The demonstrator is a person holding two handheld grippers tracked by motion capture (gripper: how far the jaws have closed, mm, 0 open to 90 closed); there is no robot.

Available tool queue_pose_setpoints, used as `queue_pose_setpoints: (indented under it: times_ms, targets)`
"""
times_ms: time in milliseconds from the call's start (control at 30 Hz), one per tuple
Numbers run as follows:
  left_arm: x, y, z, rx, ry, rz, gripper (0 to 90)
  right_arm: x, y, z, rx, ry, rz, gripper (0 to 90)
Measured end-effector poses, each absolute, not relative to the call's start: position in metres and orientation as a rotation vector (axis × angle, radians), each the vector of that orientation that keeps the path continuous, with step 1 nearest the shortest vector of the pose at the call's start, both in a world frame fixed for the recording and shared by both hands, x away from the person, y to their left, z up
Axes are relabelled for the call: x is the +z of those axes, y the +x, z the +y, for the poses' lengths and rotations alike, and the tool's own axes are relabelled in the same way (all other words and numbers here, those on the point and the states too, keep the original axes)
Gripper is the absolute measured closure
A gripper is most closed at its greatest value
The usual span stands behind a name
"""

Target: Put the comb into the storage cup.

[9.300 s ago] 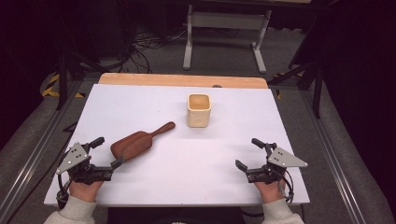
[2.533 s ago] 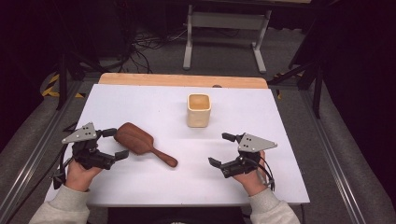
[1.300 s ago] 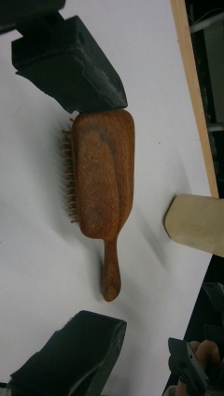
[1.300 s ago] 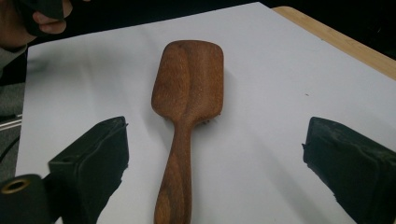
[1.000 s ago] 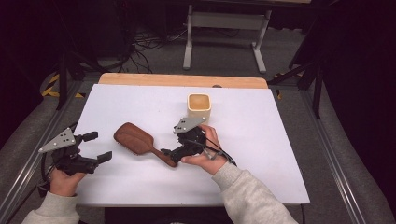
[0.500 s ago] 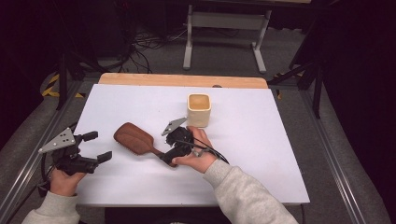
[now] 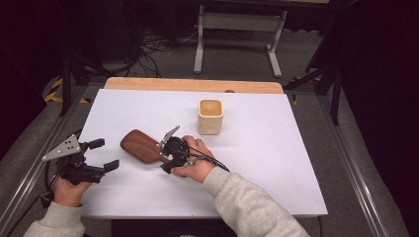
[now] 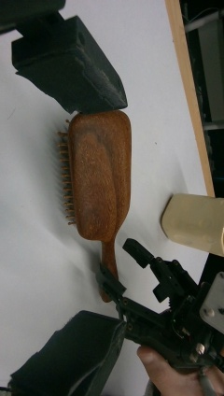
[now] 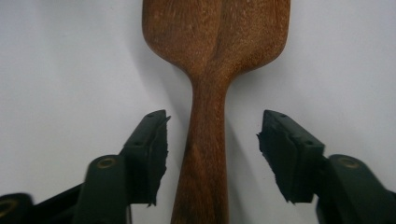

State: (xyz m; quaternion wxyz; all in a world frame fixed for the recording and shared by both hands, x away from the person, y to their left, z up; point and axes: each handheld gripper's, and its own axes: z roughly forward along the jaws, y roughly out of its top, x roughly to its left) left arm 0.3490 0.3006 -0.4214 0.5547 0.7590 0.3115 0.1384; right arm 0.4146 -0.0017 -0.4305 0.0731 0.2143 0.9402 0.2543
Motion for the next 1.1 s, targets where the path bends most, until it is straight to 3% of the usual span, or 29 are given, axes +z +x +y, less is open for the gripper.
queue_pose_setpoints:
  times_ms: [500,1100]
  targets:
    - [-0.423,0.350,0.300,0.322,1.796,0.737,1.1,-0.435,0.424,0.019,0.643,0.725,2.879,70.1]
    - [-0.424,0.351,0.299,0.322,1.799,0.735,1.4,-0.436,0.425,0.032,0.496,0.756,2.896,72.0]
